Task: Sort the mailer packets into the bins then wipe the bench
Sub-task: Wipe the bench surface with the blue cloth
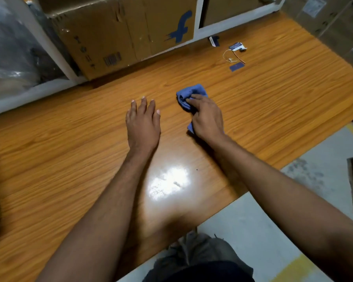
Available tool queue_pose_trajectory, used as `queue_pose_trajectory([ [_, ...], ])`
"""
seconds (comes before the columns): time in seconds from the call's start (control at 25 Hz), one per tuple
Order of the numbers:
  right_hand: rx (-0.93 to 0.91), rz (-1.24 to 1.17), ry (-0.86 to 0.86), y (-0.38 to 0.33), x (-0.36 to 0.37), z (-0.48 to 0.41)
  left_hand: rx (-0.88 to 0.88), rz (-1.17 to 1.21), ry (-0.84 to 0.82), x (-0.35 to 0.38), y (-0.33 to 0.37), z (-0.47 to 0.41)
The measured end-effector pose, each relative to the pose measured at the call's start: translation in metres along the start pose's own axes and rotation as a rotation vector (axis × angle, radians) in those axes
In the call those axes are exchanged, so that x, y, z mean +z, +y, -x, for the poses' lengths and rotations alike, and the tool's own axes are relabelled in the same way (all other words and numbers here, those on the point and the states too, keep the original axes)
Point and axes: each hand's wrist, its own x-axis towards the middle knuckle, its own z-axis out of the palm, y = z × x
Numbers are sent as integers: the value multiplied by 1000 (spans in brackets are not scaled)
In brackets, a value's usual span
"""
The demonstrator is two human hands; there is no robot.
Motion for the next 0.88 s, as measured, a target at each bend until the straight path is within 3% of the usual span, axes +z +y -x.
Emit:
queue_pose_trajectory([
  [0.16,91,-169,-75,-56,-6,46,144,156,14,-14,-44,31],
  [0.32,-224,27,-280,-67,13,178,123,137,106,-18,-63,73],
  [0.4,-300,79,-256,-27,9,164,68,124,127,-18,-54,78],
  [0.56,14,188,-63,50,-31,47,-47,63,77,-13,-10,95],
  [0.6,10,197,-39,55,-36,39,-45,32,59,-7,2,102],
  [0.8,-408,175,-199,39,-17,139,-90,-20,57,8,41,114],
  [0.88,-404,151,-132,70,-36,124,-120,-94,24,15,57,117],
])
